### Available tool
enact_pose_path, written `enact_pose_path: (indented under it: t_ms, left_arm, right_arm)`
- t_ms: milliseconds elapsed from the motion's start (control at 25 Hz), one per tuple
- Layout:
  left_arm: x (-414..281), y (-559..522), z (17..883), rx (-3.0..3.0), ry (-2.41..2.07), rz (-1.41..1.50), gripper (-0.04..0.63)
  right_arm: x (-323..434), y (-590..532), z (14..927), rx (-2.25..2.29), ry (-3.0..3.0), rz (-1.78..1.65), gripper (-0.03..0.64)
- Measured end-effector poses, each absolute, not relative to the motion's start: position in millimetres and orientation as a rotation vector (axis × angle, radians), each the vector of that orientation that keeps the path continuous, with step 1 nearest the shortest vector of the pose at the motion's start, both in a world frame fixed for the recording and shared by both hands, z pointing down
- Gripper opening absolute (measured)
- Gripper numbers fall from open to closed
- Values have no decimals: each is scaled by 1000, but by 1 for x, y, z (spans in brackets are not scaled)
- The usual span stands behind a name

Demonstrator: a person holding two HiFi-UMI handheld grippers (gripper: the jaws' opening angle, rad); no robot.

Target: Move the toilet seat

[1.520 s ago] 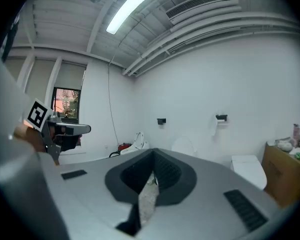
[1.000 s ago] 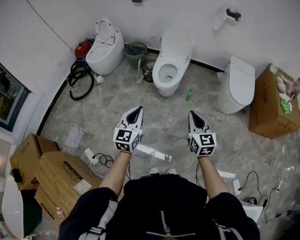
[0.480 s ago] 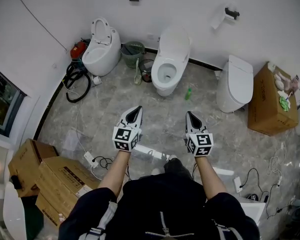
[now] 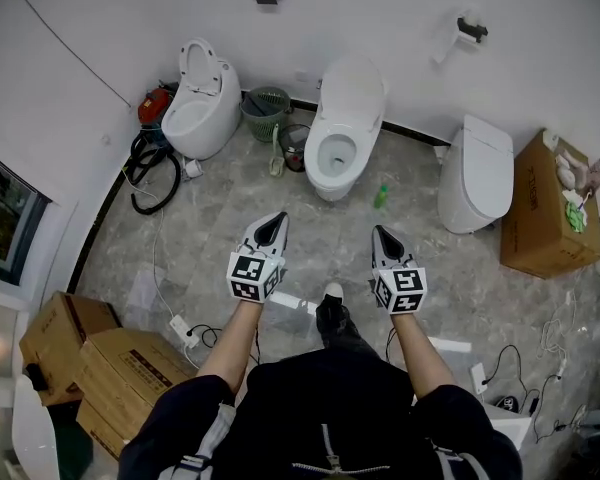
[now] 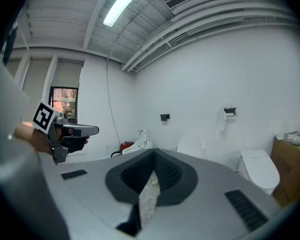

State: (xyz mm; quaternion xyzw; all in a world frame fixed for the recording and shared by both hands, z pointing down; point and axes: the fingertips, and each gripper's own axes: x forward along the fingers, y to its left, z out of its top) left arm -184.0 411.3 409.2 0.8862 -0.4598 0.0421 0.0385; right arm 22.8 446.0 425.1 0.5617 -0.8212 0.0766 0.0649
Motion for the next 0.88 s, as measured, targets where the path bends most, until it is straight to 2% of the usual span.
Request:
enact_pose_path:
  t_ms: [560,880]
  left_arm:
    - [-149,221,405,2677,-1465,161,3]
    - [-152,152,409,2646,-1489,182,3]
  right_arm:
    - [50,237,430,1623,-2528,283,-8]
    - [46,162,436,1591,-2549,327,-8]
